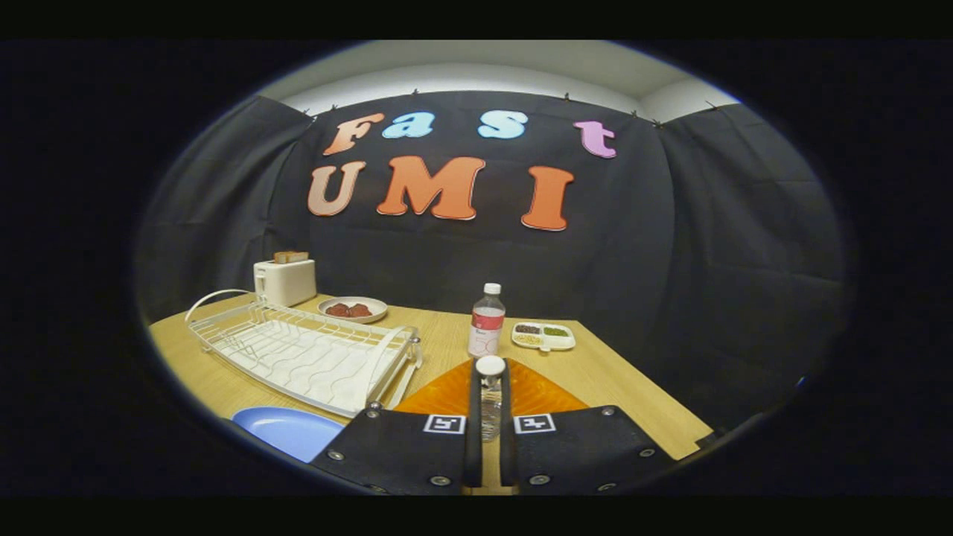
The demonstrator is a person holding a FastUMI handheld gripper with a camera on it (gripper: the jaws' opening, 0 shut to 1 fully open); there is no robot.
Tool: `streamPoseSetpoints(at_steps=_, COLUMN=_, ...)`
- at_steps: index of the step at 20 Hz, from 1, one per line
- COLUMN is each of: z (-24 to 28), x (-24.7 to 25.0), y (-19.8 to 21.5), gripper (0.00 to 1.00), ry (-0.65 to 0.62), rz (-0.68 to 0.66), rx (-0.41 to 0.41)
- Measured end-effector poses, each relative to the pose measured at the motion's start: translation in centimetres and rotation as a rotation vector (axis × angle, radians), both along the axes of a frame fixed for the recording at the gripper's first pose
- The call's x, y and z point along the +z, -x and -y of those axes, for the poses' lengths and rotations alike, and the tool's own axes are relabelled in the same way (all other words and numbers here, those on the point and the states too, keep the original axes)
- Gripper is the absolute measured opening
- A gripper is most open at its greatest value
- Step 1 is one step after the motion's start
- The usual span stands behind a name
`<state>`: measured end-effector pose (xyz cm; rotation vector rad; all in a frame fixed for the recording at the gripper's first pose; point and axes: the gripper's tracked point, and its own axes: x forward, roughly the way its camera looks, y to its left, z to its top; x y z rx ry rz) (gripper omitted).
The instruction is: Take the plate from the dish rack, then take the spoon from the basket and place it into the plate.
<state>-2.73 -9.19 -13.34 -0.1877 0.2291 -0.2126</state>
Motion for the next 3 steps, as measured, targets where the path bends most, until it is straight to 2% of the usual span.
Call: streamPoseSetpoints(at_steps=3, z=-0.9, x=2.4, y=1.4, gripper=0.09, ry=0.002, rz=0.013, rx=0.046)
